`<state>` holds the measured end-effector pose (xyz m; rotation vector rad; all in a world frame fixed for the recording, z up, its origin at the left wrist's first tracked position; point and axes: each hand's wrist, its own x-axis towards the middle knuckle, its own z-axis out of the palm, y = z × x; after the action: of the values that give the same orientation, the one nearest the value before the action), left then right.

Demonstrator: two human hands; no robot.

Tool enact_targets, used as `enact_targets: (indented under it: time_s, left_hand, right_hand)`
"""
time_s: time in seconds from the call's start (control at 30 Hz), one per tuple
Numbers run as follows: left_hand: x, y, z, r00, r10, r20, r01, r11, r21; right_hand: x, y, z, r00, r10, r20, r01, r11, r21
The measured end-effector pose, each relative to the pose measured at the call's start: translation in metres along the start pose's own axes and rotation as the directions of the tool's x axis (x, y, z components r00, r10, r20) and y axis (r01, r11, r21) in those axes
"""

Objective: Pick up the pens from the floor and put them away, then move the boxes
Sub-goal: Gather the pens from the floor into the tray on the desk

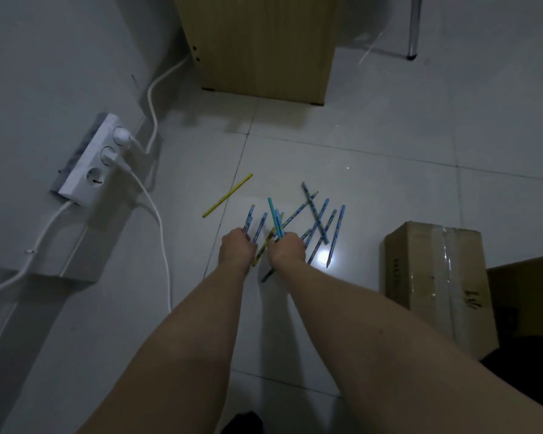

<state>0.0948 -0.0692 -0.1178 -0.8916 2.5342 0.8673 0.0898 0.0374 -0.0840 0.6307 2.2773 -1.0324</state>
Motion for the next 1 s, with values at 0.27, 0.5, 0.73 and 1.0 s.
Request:
enact_targets:
  time_s: [0.27,0.5,0.73,1.0]
  left_hand:
    - [0.019,-0.015,-0.009,0.999,0.032,-0.025,-0.033,0.999,-0.041]
    - [0.046,-0.013,-0.031,0.991,0.100,-0.084,-0.100,0.995,-0.002]
    - [0.077,0.010,-0.048,0.972,0.166,-0.165,-0.154,0.985,0.081]
    - [0.099,0.009,-0.041,0.981,0.092,-0.168,-0.073,0.990,0.119]
  right_hand:
    - [0.006,-0.017,0.027,0.995,0.098,-0.026,-0.097,0.995,0.037]
    - [0.009,-0.017,0.038,0.995,0.098,-0.025,-0.098,0.995,0.027]
    - [0.007,-0.018,0.025,1.000,0.014,-0.026,-0.012,0.998,0.062]
    - [0.026,-0.004,-0.001,0.991,-0.129,-0.046,0.135,0.973,0.185]
